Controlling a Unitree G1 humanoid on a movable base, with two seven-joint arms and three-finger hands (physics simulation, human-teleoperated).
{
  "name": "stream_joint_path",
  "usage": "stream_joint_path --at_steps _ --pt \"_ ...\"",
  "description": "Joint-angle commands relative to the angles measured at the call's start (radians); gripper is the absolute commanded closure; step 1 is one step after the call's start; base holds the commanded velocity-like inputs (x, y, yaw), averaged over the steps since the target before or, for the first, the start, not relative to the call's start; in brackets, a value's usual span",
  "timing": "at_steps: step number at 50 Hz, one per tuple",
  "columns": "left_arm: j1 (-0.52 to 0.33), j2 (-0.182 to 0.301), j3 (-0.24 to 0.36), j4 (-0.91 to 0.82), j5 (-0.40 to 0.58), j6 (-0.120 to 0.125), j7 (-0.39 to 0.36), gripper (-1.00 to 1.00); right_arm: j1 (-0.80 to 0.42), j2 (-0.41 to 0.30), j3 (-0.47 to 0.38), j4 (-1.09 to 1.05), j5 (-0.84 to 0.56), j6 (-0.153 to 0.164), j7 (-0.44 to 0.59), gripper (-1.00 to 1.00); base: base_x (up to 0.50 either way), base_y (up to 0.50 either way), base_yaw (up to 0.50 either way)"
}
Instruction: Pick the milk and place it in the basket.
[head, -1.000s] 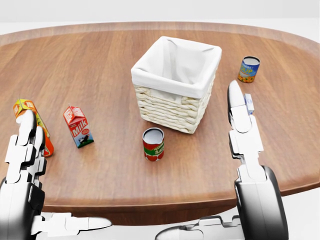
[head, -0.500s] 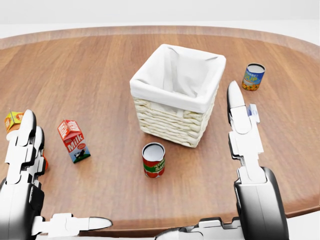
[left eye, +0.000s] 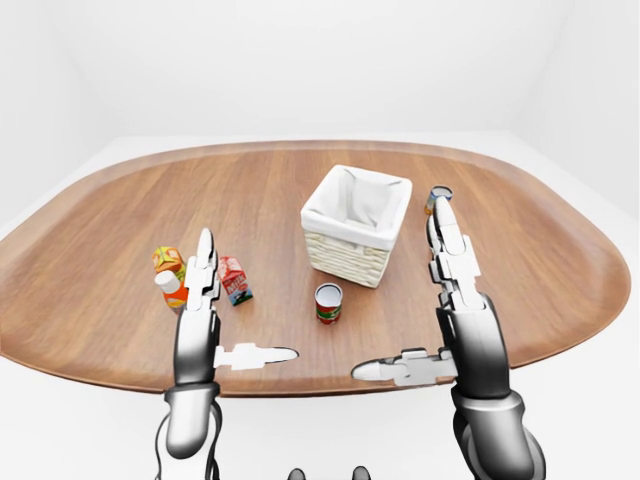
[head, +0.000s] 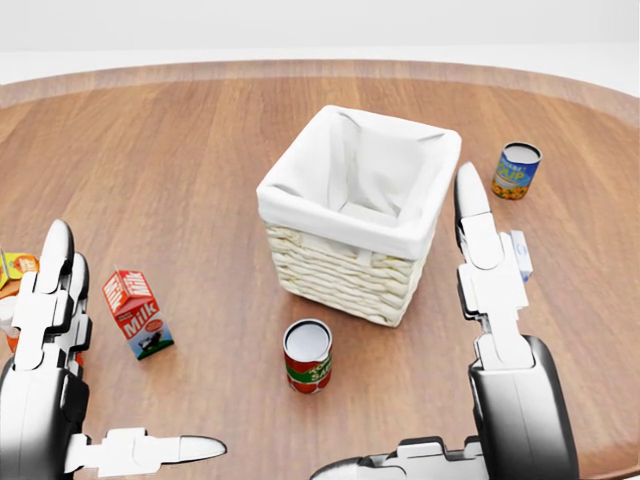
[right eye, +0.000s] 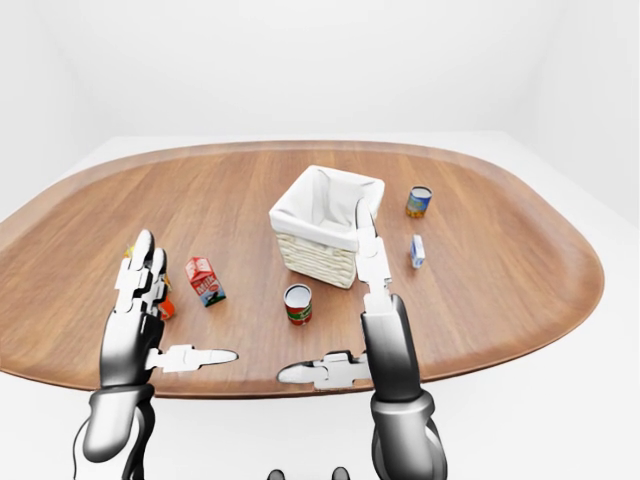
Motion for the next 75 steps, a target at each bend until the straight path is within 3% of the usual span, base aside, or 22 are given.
stream_joint_path --at_steps 1,13,28,75 --pt "0.006 -0.001 0.004 -0.019 0.002 0.004 -0.002 -1.0 0.001 -0.001 0.001 -0.014 0.0 0.0 0.003 -1.0 0.18 0.0 0.0" --pt "0.005 -0.002 -0.007 -0.036 0.016 0.017 -0.001 -1.0 -0.007 0.001 -0.002 -0.022 -0.001 0.0 0.01 -1.0 0.18 0.0 0.0" --pt "0.002 0.0 -0.003 -0.007 0.018 -0.003 0.003 -1.0 0.0 -0.003 0.006 -0.011 -0.001 0.0 0.003 -1.0 0.18 0.0 0.0" --pt "0.006 0.0 0.003 0.001 0.015 -0.003 -0.003 -1.0 0.007 -0.007 0.018 -0.001 -0.005 0.0 -0.005 -1.0 0.18 0.0 0.0"
